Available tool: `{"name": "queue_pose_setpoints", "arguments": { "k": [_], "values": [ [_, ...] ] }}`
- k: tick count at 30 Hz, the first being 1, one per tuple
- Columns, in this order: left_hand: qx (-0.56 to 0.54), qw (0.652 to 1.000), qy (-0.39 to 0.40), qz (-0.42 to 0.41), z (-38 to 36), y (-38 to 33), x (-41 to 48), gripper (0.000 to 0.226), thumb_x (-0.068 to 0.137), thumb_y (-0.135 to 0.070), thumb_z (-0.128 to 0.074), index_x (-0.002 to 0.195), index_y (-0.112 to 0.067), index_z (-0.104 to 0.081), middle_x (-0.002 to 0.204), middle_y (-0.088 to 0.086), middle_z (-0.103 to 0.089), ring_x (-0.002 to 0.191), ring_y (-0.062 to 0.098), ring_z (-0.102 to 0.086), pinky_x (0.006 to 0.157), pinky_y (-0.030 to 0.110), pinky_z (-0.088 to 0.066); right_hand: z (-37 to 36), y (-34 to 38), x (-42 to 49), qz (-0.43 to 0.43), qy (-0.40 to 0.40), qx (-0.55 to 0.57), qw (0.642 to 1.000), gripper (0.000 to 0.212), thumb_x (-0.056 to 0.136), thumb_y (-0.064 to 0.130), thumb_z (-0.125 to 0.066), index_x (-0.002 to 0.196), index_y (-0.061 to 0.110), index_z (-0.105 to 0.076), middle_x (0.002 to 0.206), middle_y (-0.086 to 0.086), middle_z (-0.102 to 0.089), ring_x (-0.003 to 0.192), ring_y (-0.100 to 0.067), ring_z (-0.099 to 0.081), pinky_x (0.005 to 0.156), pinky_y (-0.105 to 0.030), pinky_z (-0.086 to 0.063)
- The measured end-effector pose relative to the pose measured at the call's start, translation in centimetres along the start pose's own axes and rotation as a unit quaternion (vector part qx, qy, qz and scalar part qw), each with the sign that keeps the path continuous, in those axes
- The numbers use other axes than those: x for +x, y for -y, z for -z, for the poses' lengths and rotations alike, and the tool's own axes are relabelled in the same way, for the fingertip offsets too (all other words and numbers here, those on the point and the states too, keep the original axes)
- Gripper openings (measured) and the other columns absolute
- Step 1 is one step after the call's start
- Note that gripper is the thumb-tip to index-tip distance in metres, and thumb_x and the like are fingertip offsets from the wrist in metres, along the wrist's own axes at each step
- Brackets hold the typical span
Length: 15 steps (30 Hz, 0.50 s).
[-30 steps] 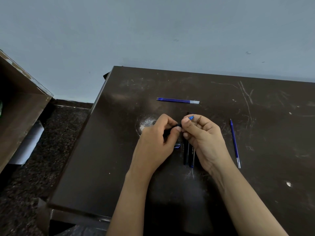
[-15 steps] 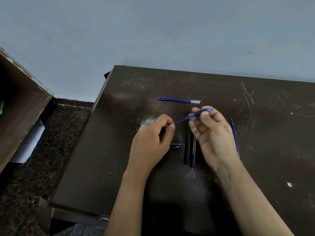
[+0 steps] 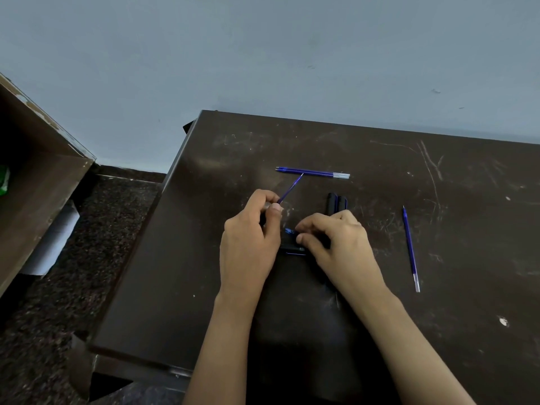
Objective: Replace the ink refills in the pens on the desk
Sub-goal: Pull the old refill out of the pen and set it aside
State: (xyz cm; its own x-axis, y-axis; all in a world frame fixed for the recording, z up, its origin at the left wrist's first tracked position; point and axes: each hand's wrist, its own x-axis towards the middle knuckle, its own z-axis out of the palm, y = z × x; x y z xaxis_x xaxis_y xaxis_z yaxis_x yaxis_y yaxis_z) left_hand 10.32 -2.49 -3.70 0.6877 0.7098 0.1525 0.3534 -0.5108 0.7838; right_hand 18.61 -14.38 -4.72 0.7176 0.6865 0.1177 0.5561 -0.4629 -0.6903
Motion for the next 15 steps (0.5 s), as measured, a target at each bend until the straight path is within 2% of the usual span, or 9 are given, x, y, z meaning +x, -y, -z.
{"name": "queue_pose_setpoints", "arguments": {
  "k": [4, 7, 10, 12, 15],
  "values": [
    [0.006, 1.000, 0.014, 0.006, 0.2, 0.0, -0.1, 0.009, 0.097, -0.023, -0.052, 0.101, -0.023, -0.060, 0.079, -0.006, -0.068, 0.070, 0.010, -0.065, 0.062, 0.023, -0.051, -0.1, 0.3, 0.1, -0.002, 0.007, -0.010, 1.000, 0.010, 0.080, 0.020, -0.071, 0.088, 0.027, -0.072, 0.079, 0.013, -0.067, 0.088, -0.015, -0.047, 0.081, -0.039, -0.046],
    [0.005, 1.000, 0.017, 0.007, 0.1, -0.1, 0.0, 0.008, 0.097, -0.023, -0.052, 0.101, -0.024, -0.060, 0.079, -0.006, -0.068, 0.070, 0.009, -0.064, 0.062, 0.023, -0.050, -0.1, 0.4, 0.1, 0.009, 0.002, -0.024, 1.000, 0.010, 0.080, 0.018, -0.071, 0.086, 0.027, -0.073, 0.083, 0.012, -0.070, 0.088, -0.017, -0.049, 0.080, -0.038, -0.046],
    [-0.018, 1.000, 0.022, 0.007, 0.0, -0.3, 0.0, 0.008, 0.097, -0.023, -0.052, 0.101, -0.023, -0.060, 0.079, -0.006, -0.069, 0.070, 0.009, -0.064, 0.064, 0.028, -0.052, 0.3, 0.5, 0.3, -0.001, -0.020, -0.005, 1.000, 0.010, 0.083, 0.018, -0.069, 0.086, 0.027, -0.074, 0.085, 0.013, -0.070, 0.088, -0.013, -0.052, 0.080, -0.024, -0.042],
    [-0.041, 0.999, 0.033, 0.008, -0.1, -0.5, 0.0, 0.008, 0.097, -0.024, -0.052, 0.100, -0.024, -0.059, 0.079, -0.006, -0.069, 0.069, 0.010, -0.065, 0.065, 0.033, -0.053, 1.1, 0.9, 0.4, -0.054, -0.030, 0.050, 0.997, 0.011, 0.085, 0.021, -0.067, 0.091, 0.028, -0.073, 0.082, 0.016, -0.068, 0.083, -0.003, -0.056, 0.073, -0.009, -0.040],
    [-0.070, 0.994, 0.077, -0.012, -0.2, -0.8, -0.1, 0.007, 0.097, -0.024, -0.053, 0.098, -0.026, -0.059, 0.077, -0.007, -0.069, 0.071, 0.006, -0.066, 0.065, 0.030, -0.054, 2.3, 1.5, 0.4, -0.134, -0.043, 0.190, 0.972, 0.012, 0.085, 0.024, -0.067, 0.095, 0.028, -0.073, 0.073, 0.008, -0.069, 0.072, 0.004, -0.061, 0.067, -0.007, -0.046]
  ]
}}
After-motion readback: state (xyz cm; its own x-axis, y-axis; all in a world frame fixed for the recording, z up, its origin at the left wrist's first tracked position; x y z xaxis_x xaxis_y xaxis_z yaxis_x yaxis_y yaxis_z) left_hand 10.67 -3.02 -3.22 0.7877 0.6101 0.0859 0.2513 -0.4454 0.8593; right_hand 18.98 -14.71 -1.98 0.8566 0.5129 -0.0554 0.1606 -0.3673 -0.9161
